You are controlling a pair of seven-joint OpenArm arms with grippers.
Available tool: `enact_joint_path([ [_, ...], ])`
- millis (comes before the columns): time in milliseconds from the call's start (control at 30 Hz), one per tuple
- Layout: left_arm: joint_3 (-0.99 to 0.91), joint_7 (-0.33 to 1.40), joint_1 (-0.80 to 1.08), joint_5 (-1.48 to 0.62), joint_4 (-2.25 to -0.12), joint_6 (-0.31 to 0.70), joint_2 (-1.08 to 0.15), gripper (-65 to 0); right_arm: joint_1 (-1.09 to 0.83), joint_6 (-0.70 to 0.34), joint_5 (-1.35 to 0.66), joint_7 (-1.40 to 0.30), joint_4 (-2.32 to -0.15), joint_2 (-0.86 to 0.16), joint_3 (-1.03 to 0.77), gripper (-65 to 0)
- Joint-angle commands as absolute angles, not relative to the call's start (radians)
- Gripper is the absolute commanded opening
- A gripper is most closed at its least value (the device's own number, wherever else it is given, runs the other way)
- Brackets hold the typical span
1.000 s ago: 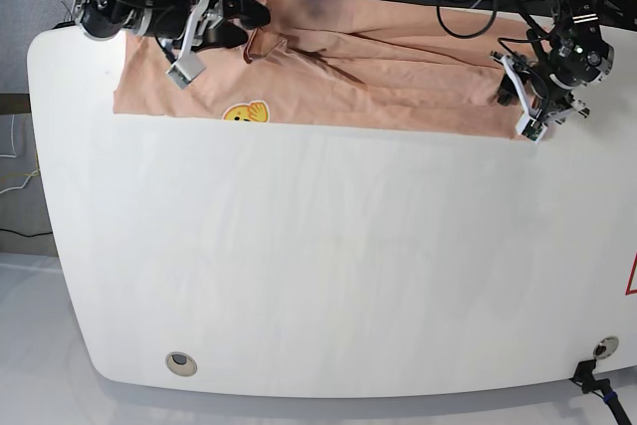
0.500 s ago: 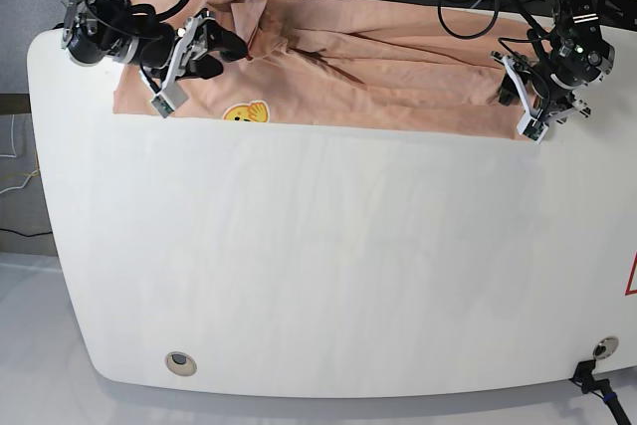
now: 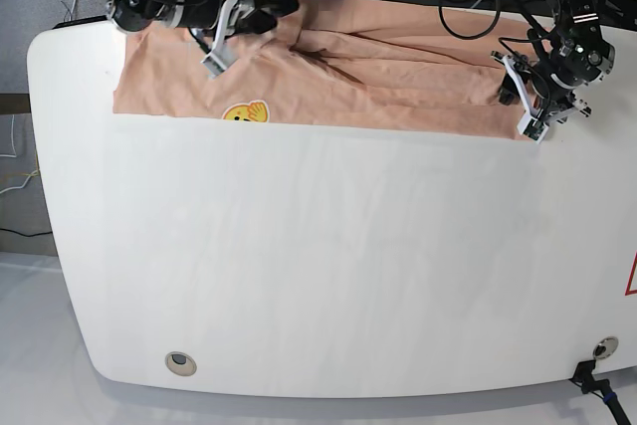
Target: Fold the T-shirt properly
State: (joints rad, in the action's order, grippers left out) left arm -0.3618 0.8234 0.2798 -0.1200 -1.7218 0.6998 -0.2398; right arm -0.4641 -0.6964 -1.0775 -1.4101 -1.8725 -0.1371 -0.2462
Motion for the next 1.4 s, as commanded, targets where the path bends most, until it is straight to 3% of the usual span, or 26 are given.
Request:
enact_joint_path([
  [0, -0.367, 0.814, 0.272, -0.128, -1.736, 0.698, -0.252, -37.9, -0.479, -0.698, -1.102, -1.396, -1.899, -0.147, -0.252, -30.7],
  [200, -0.367, 0.814, 0.272, -0.128, -1.736, 0.698, -0.252, -37.9, -0.499, -0.698, -1.104, -1.396, -1.911, -0.186, -0.254, -30.7],
  [600, -0.384, 0.812, 0.28, -0.13, -1.877, 0.698, -0.252, -37.9, -0.305, -0.698, -1.101, -1.396, -1.911, -0.278, -0.421, -31.1],
  [700, -0.433, 0.812, 0.297, -0.131, -1.913, 0.698, -0.252, -37.9, -0.294, -0.698, -1.095, -1.396, -1.911, -0.278, -0.423, -39.6],
  [867, -0.441, 0.812, 0.355, -0.13, -1.933, 0.698, -0.254, -37.9, -0.3, -0.698, -1.015, -1.396, -1.911, -0.275, -0.42, -63.9],
  [1033, -0.441, 0.812, 0.417, -0.097, -1.934, 0.698, -0.254, -38.1, -0.3, -0.698, -0.877, -1.396, -1.911, -0.271, -0.417, -65.0],
  [1367, -0.435, 0.812, 0.444, -0.097, -1.88, 0.698, -0.246, -38.1, -0.335, -0.698, -0.82, -1.382, -1.905, -0.271, -0.415, -65.0],
])
